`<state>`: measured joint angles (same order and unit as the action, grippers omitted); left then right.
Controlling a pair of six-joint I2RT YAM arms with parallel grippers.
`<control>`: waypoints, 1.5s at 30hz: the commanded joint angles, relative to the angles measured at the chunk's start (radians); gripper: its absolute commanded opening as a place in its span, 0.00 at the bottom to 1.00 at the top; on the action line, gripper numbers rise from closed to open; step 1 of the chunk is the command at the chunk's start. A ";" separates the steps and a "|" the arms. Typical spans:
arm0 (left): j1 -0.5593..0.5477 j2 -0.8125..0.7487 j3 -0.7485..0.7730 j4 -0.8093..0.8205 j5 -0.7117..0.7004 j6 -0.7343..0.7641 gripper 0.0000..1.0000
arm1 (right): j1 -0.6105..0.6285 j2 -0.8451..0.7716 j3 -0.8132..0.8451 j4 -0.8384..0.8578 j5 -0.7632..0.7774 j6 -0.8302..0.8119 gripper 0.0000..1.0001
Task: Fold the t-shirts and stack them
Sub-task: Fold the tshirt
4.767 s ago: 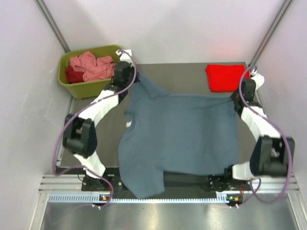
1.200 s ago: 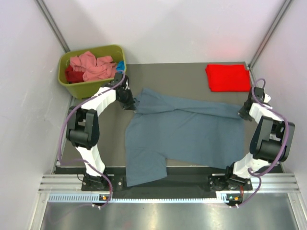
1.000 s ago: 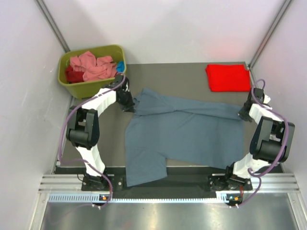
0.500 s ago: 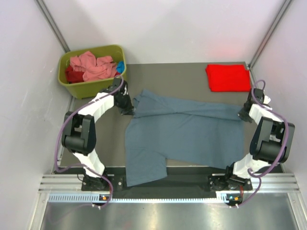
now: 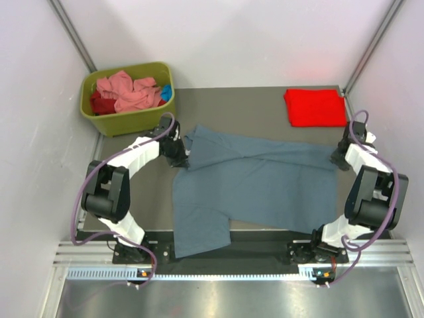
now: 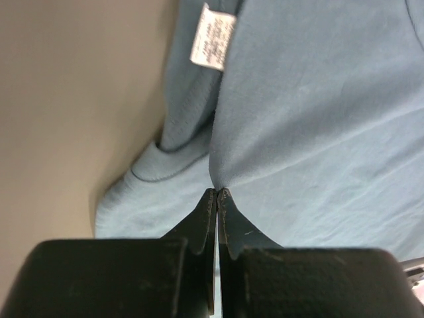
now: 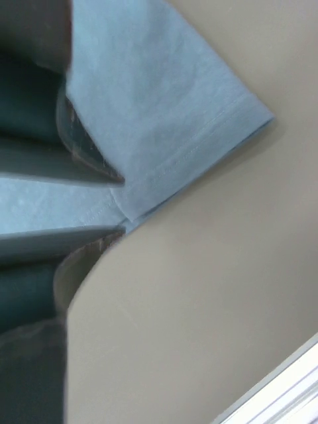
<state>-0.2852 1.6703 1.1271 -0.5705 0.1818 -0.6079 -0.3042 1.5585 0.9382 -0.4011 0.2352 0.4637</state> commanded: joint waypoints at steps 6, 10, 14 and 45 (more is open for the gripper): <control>-0.035 -0.073 -0.013 0.046 0.036 -0.032 0.00 | -0.006 -0.122 0.073 -0.076 -0.100 -0.022 0.44; -0.032 -0.044 0.032 0.070 0.111 -0.038 0.00 | 0.086 -0.233 0.001 0.065 -0.230 -0.033 0.48; -0.026 0.028 0.160 0.070 0.145 -0.020 0.00 | 0.351 -0.276 -0.033 0.189 -0.290 -0.051 0.49; 0.061 0.568 0.597 0.547 0.521 -0.168 0.00 | 1.111 0.317 0.321 0.525 0.024 -0.194 0.30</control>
<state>-0.2321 2.2349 1.6875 -0.0895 0.6842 -0.7692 0.7815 1.8423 1.2034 0.0803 0.2047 0.2707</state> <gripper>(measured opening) 0.012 0.310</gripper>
